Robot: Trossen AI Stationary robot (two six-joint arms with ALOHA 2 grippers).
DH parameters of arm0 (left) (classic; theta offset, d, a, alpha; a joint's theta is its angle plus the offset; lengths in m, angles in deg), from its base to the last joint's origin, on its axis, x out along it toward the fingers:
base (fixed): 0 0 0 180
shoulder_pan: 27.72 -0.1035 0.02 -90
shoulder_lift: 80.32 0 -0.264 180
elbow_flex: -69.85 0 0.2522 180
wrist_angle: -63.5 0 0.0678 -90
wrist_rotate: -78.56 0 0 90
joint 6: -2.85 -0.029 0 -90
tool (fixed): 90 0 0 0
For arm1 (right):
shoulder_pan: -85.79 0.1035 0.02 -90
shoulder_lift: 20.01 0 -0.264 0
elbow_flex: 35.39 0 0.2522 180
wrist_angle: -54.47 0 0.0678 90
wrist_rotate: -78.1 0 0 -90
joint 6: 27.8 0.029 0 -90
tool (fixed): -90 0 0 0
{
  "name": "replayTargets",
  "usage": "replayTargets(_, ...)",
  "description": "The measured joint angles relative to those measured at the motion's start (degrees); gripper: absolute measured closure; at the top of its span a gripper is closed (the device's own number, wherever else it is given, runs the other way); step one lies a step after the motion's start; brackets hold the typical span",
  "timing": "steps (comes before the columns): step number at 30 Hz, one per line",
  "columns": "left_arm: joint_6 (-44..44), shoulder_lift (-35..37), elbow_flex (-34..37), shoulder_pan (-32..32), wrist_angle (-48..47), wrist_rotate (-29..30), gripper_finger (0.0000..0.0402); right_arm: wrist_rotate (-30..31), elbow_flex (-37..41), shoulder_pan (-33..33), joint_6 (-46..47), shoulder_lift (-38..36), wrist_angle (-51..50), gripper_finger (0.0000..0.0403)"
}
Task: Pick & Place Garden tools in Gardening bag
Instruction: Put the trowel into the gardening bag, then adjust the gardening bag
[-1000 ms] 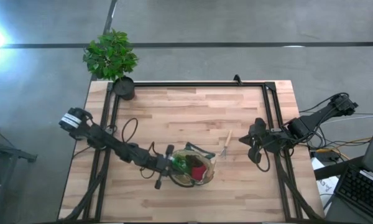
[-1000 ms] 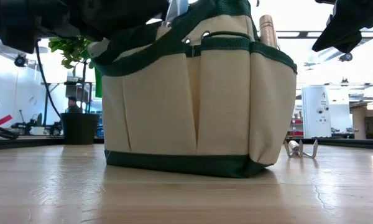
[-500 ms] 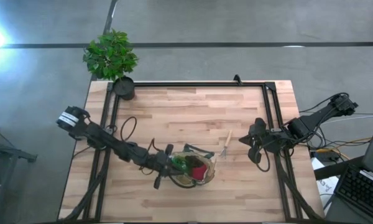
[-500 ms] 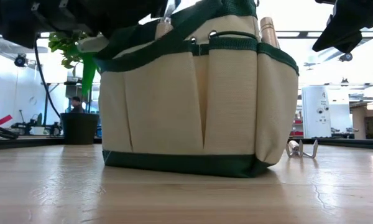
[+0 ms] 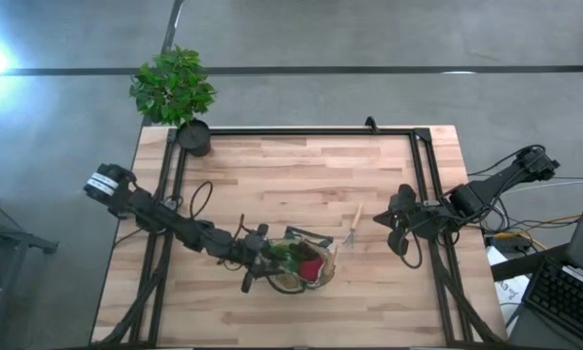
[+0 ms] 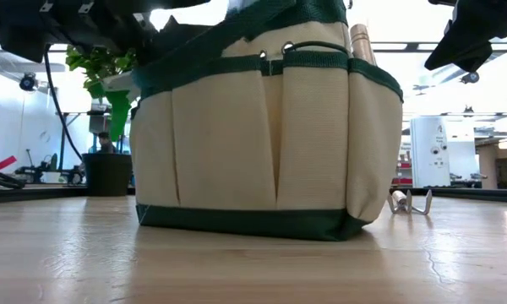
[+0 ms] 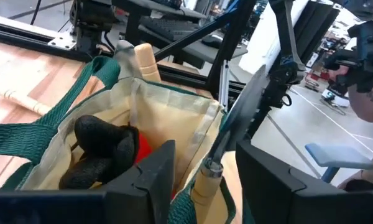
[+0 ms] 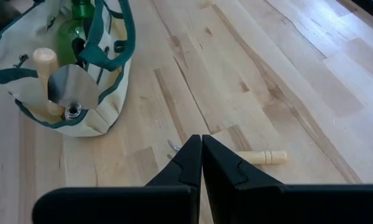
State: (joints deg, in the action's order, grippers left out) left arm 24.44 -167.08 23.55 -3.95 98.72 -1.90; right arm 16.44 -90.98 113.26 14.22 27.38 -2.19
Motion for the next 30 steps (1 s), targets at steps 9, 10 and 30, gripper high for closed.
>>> replayTargets(9, -0.4, 4.3, 0.0, 0.3, -3.1, -5.4, 0.0236, -0.5, 0.0, 0.0, 0.6, 0.0, -0.1, 0.0394)
replayTargets(10, 0.1, 4.4, 0.0, 0.3, -3.9, -5.9, 0.0236, -0.5, 0.0, 0.0, 0.4, 0.0, -0.1, 0.0394)
replayTargets(30, -3.0, 23.4, 0.0, -0.3, -24.2, -1.1, 0.0239, -0.3, 0.0, 0.0, 0.0, 0.0, 0.0, 0.0394)
